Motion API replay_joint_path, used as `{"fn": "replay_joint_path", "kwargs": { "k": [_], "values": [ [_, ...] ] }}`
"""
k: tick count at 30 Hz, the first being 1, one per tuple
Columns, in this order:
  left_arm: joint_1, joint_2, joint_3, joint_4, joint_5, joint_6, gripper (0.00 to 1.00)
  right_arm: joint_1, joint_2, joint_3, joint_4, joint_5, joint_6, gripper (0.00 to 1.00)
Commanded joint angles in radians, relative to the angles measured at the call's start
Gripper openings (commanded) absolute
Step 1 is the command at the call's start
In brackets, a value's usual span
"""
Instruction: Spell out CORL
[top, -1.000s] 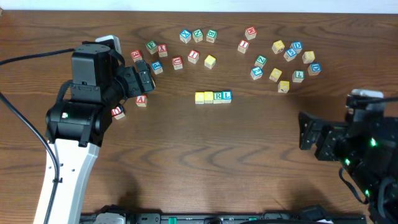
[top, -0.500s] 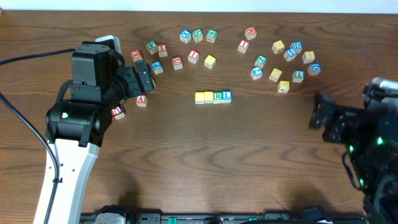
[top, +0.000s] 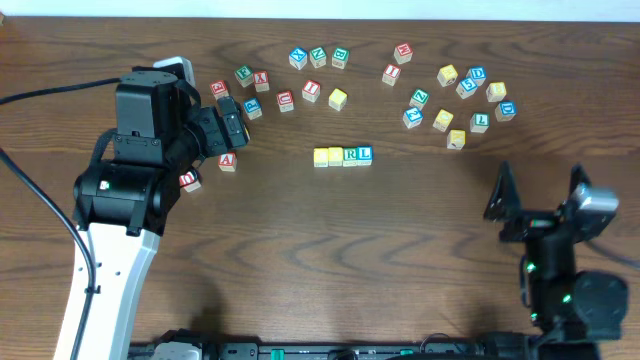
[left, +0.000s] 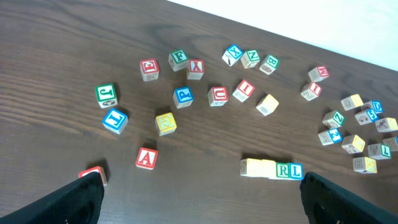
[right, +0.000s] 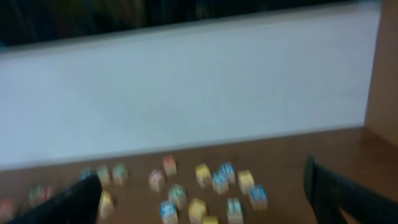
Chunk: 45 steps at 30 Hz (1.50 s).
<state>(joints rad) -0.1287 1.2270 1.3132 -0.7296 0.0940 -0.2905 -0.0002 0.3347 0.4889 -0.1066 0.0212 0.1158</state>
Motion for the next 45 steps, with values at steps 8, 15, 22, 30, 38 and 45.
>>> {"fn": "replay_joint_path", "kwargs": {
  "k": [8, 15, 22, 30, 38, 45],
  "values": [
    [0.000, 0.004, -0.004, 0.000, -0.013, 0.005, 0.99, -0.019, -0.270, -0.391, 0.214, -0.024, -0.008, 0.99],
    [0.000, 0.004, -0.004, 0.000, -0.013, 0.005, 0.99, -0.017, -0.330, -0.483, 0.191, -0.024, -0.005, 0.99],
    [0.000, 0.004, -0.004, 0.000, -0.013, 0.005, 1.00, -0.016, -0.329, -0.483, 0.026, -0.043, -0.004, 0.99],
    [0.000, 0.004, -0.004, 0.000, -0.013, 0.005, 1.00, -0.016, -0.323, -0.483, 0.032, -0.042, -0.005, 0.99],
    [0.000, 0.004, -0.004, 0.000, -0.013, 0.005, 1.00, -0.016, -0.322, -0.483, 0.032, -0.042, -0.005, 0.99],
    [0.000, 0.004, -0.004, 0.000, -0.013, 0.005, 1.00, -0.016, -0.322, -0.483, 0.032, -0.042, -0.005, 0.99]
  ]
}}
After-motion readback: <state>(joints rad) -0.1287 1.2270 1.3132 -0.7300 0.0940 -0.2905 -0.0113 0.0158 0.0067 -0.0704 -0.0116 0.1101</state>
